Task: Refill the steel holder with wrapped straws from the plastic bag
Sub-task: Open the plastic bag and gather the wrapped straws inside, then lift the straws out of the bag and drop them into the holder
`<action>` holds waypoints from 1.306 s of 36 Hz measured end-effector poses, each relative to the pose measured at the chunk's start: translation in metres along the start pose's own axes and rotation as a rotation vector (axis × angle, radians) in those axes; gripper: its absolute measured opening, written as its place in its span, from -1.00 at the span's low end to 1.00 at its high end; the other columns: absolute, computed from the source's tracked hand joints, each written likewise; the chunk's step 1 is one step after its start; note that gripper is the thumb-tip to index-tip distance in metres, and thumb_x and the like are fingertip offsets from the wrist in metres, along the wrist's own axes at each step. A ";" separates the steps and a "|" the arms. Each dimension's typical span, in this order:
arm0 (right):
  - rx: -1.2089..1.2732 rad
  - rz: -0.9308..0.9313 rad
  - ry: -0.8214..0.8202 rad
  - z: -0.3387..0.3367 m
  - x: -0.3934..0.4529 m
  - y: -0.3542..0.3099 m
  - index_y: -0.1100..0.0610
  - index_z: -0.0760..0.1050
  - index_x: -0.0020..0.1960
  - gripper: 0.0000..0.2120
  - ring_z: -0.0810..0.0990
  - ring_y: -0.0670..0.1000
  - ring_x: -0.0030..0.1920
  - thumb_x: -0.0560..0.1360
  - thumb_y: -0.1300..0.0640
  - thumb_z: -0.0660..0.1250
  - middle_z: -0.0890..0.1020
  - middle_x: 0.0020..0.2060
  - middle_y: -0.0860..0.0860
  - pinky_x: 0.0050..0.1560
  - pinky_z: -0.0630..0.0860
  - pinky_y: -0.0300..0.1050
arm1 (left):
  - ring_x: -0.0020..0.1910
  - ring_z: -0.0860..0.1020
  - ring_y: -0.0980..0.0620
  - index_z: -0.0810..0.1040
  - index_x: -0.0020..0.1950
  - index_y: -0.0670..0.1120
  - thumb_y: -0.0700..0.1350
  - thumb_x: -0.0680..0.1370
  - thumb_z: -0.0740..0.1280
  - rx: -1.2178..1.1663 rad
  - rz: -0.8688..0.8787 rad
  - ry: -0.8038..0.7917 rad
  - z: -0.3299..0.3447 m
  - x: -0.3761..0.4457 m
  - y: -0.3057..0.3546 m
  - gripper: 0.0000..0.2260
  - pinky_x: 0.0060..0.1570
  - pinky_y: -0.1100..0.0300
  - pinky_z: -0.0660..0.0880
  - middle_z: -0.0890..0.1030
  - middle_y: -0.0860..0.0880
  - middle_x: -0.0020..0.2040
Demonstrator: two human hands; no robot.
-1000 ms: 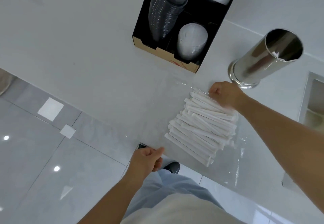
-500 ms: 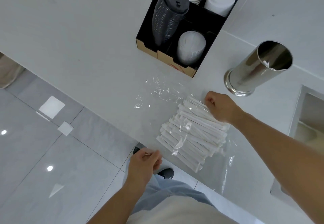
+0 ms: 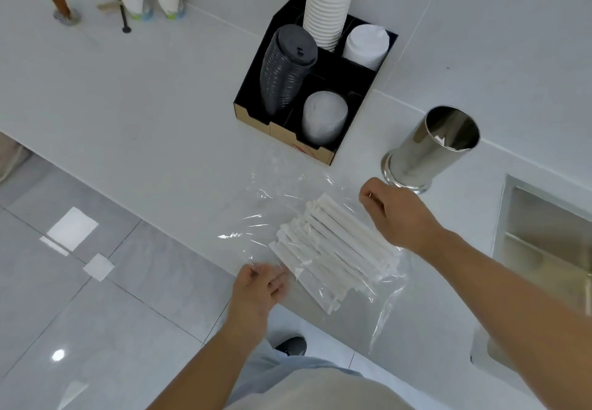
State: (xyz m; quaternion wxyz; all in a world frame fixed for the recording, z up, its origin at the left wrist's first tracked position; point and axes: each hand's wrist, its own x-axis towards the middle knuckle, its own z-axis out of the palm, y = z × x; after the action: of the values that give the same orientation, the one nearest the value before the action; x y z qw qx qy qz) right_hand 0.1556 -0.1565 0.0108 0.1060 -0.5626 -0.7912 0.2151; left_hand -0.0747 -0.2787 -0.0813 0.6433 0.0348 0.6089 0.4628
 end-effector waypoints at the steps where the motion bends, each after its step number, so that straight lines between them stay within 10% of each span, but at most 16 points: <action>1: -0.006 -0.012 0.018 -0.005 -0.001 -0.004 0.16 0.43 -0.07 -0.91 0.32 -0.06 -0.54 0.60 0.20 0.20 0.36 -0.55 -0.09 -0.49 0.26 -0.17 | 0.04 0.67 -0.12 0.43 0.05 -0.20 -0.19 0.64 0.23 -0.006 0.004 -0.018 0.001 0.002 0.002 -0.93 -0.12 0.14 0.60 0.71 -0.19 -0.05; 13: -0.140 -0.052 0.167 -0.071 0.006 -0.059 0.15 0.46 -0.05 -0.89 0.35 0.06 -0.53 0.60 0.14 0.20 0.35 -0.56 -0.09 -0.44 0.39 -0.04 | -0.28 0.67 -0.02 0.44 -0.12 -0.16 -0.23 0.60 0.28 -0.064 0.013 -0.171 0.029 0.043 0.038 -0.90 -0.17 0.10 0.64 0.61 -0.09 -0.32; 29: -0.293 -0.218 0.387 -0.169 0.020 -0.128 0.22 0.50 -0.11 -0.87 0.44 0.14 -0.41 0.58 0.20 0.25 0.50 -0.40 0.00 -0.37 0.49 0.07 | -0.11 0.67 -0.03 0.64 -0.17 -0.02 -0.15 0.60 0.25 -0.285 0.026 -0.494 0.075 0.058 0.125 -0.78 -0.04 0.03 0.57 0.72 -0.02 -0.16; 39: -0.352 -0.282 0.445 -0.218 0.039 -0.156 0.19 0.46 0.00 -0.80 0.49 0.26 -0.47 0.60 0.11 0.11 0.55 -0.48 0.15 -0.41 0.50 0.09 | 0.24 0.58 -0.07 0.64 0.22 0.00 0.02 0.49 0.36 -0.459 0.060 -0.773 0.108 0.052 0.174 -0.68 0.16 -0.06 0.51 0.64 -0.03 0.24; 47: -0.292 -0.223 0.438 -0.245 0.064 -0.160 0.07 0.48 -0.09 -0.91 0.40 0.00 -0.53 0.59 0.17 0.25 0.43 -0.59 -0.07 -0.42 0.40 -0.15 | 0.46 0.33 -0.17 0.23 0.54 -0.10 0.01 0.31 0.59 -0.355 0.114 -1.127 0.140 0.034 0.173 -0.11 0.42 -0.11 0.29 0.36 -0.16 0.49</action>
State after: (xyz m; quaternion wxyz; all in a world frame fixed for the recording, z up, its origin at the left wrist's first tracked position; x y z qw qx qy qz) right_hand 0.0986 -0.0863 0.2970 0.2152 -0.5144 -0.8291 -0.0405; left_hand -0.0614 -0.0857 0.0339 0.8376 0.1997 0.0841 0.5014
